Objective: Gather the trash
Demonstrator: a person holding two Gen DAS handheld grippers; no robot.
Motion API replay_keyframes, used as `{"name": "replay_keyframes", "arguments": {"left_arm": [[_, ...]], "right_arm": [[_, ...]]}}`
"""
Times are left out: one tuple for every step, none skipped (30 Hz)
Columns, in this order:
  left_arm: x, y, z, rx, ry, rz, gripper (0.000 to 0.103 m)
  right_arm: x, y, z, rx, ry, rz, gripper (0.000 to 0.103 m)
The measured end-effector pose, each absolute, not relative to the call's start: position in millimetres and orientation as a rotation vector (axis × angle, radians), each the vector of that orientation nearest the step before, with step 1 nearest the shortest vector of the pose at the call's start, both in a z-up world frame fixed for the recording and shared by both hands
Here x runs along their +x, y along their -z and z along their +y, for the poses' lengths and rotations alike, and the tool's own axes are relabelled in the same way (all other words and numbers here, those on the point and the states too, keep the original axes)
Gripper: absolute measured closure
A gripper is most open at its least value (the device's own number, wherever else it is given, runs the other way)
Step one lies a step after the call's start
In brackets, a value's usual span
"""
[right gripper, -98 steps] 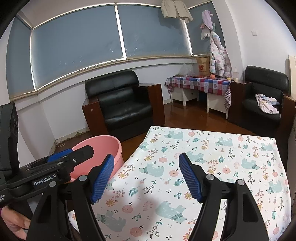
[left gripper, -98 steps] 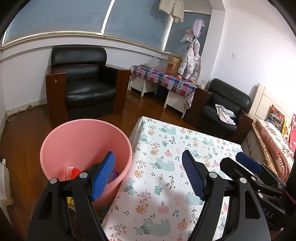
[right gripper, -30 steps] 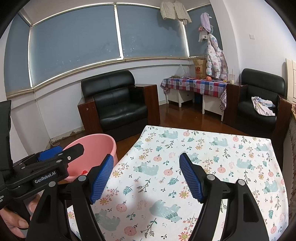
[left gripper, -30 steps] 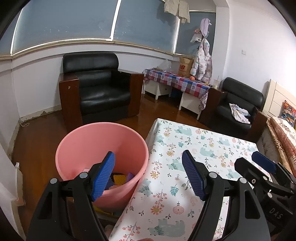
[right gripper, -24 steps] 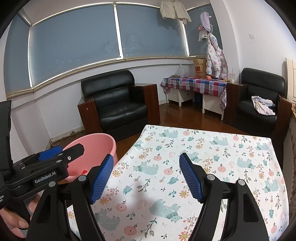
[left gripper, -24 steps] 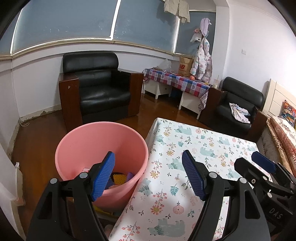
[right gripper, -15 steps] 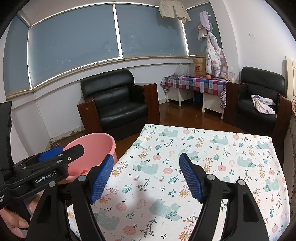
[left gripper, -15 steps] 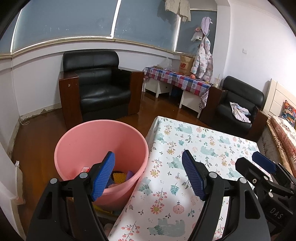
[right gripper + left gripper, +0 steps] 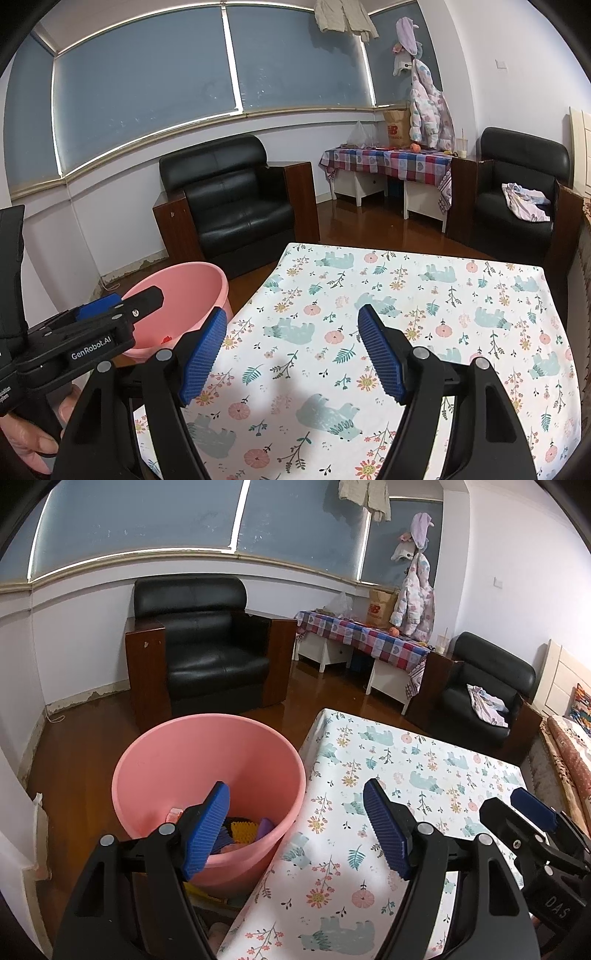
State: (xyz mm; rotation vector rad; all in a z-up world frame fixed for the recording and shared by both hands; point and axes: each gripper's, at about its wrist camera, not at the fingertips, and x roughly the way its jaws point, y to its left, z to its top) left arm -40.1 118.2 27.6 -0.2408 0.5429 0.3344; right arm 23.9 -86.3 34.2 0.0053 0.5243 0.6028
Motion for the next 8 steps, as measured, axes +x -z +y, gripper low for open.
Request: {"name": "replay_keyframes", "arguments": {"left_arm": [[-39.0,-27.1,118.2,-0.242,-0.337,0.549,0.028],[-36.2,-26.7,118.0,-0.245,-0.337,0.556,0.028],[-35.5,-25.9,117.7,-0.251,-0.333,0.562,0.028],[-34.9,-24.9,117.8,-0.255,-0.331,0.567,0.028],[-34.9,-24.7,117.7,-0.256,-0.332,0.568,0.028],[-34.8,-24.4,117.7,-0.257,-0.332,0.568,0.028],[-34.7,-24.3,117.6,-0.258,-0.33,0.569,0.028],[-34.6,-24.2,117.4,-0.258,-0.329,0.569,0.028]], "right_arm": [[24.1,-34.5,-85.9,0.005,-0.603,0.524,0.031],[24.2,-35.3,-85.0,0.005,-0.603,0.524,0.031],[24.3,-34.5,-86.5,0.005,-0.603,0.524,0.031],[24.3,-35.1,-85.4,0.005,-0.603,0.525,0.031],[24.3,-35.4,-85.0,0.005,-0.603,0.524,0.031],[24.2,-34.7,-86.4,0.006,-0.602,0.525,0.031],[24.4,-35.7,-85.1,0.005,-0.602,0.524,0.031],[24.4,-35.2,-86.0,0.005,-0.602,0.524,0.031]]}}
